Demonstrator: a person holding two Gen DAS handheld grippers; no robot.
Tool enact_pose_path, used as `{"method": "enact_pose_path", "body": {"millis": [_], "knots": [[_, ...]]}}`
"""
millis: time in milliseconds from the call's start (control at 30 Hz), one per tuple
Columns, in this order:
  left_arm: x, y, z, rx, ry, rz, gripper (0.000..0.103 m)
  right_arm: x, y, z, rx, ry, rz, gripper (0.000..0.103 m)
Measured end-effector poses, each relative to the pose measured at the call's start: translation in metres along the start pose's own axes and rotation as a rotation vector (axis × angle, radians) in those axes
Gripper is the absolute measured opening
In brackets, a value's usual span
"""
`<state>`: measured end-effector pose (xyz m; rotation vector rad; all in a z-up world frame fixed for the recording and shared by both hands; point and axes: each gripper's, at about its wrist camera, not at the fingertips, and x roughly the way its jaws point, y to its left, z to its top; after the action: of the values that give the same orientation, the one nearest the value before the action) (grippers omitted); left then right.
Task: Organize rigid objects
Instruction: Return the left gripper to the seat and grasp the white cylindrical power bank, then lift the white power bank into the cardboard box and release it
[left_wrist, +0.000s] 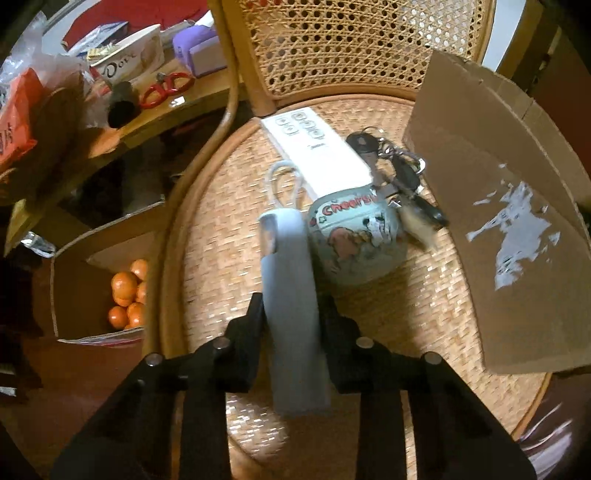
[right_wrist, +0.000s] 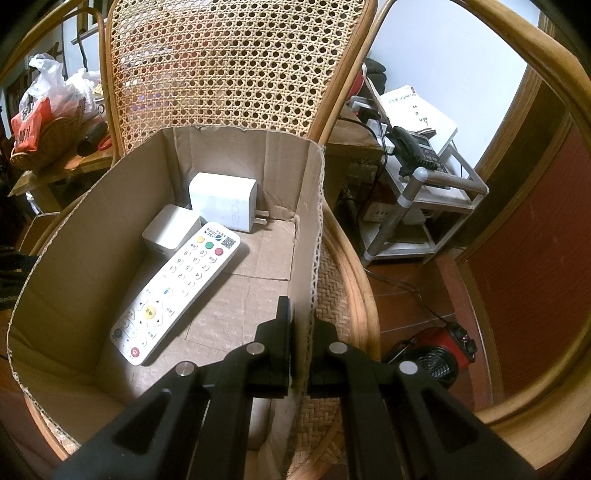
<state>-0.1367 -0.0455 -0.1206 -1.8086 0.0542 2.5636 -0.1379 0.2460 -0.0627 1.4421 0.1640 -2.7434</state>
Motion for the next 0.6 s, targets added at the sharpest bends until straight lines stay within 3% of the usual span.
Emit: {"method": "enact_pose_path", "body": {"millis": [267,600], "knots": [[-0.005,0.023,-0.006,-0.049,-0.002,-0.023,0.025,0.0,0.0,0.0,-0.001,0.0,-0.002,0.007],[-0.044,0.019,-0.008,-0.061,-0.12,-0.075,0.025,0.0,0.0,0.0,-0.003,0.0,-0.003,0.007]]}}
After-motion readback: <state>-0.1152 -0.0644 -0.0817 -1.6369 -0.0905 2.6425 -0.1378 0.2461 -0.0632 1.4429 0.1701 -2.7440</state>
